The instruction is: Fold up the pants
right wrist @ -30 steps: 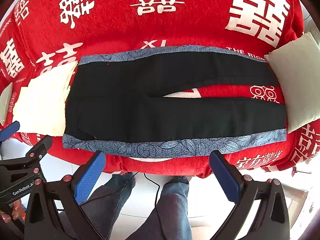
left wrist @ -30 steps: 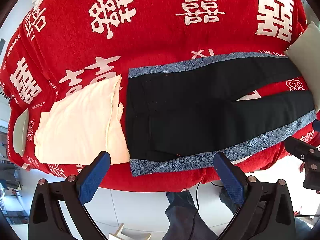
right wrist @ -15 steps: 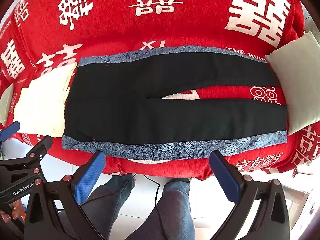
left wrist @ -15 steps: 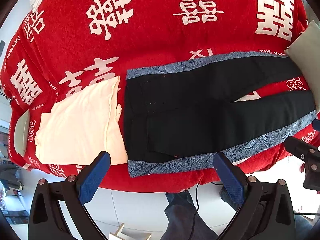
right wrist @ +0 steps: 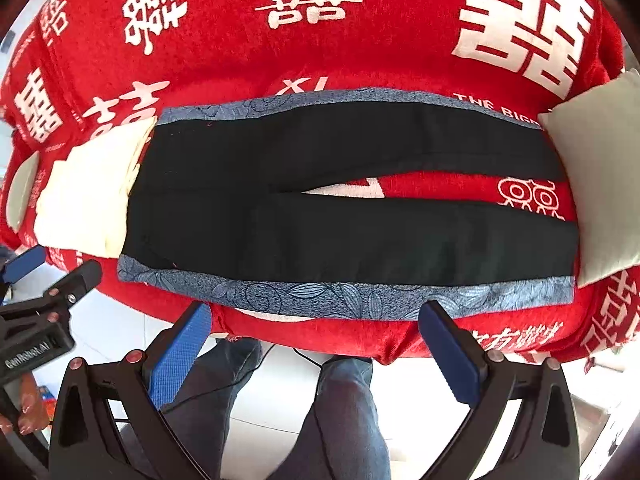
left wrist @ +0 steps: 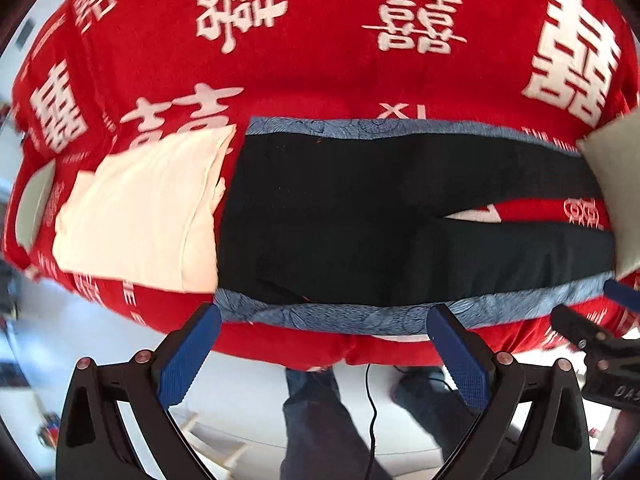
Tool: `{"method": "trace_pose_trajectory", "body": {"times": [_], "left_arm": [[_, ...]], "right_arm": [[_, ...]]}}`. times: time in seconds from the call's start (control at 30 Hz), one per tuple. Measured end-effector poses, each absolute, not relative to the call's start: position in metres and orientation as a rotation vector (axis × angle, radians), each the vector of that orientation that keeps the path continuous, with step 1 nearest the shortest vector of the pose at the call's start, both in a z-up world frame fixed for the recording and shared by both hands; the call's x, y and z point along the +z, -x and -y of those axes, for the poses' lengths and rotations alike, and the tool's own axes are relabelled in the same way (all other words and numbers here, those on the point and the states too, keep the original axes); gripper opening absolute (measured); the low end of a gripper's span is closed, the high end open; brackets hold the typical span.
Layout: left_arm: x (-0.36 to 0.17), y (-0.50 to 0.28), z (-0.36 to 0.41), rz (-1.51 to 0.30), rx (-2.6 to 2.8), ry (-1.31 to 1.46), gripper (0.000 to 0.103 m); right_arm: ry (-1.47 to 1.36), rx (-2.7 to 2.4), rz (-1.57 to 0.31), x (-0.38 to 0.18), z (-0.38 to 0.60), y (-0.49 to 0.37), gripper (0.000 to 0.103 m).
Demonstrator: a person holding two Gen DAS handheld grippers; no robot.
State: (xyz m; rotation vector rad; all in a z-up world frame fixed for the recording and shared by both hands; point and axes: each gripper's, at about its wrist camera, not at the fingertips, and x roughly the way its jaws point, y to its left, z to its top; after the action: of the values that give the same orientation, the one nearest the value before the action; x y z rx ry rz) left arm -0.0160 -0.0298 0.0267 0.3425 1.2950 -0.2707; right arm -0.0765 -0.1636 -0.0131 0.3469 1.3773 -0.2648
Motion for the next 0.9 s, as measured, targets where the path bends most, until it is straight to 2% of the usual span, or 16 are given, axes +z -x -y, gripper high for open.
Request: {"method": "trace_pose_trajectory", "body": {"times": [0.3, 0.5, 0.9], "left_arm": [[0.016, 0.032, 0.026, -1.344, -0.224, -0.314, 0.103], [-0.022, 0.017, 0.01, -1.379, -0.266, -0.288, 0.103], [-0.138, 0.006, -0.064, -1.473, -0.324, -0.012, 0.103]], "right_arm": [[-0.322, -0.248, -1.425, -0.034, 0.174, 0.081, 0.103], [-0.385, -0.272, -1.439, -0.059, 0.174, 0.08, 0.103], [-0.967, 0.009, -1.298, -0.164, 0.137, 0.098, 0.102]]}}
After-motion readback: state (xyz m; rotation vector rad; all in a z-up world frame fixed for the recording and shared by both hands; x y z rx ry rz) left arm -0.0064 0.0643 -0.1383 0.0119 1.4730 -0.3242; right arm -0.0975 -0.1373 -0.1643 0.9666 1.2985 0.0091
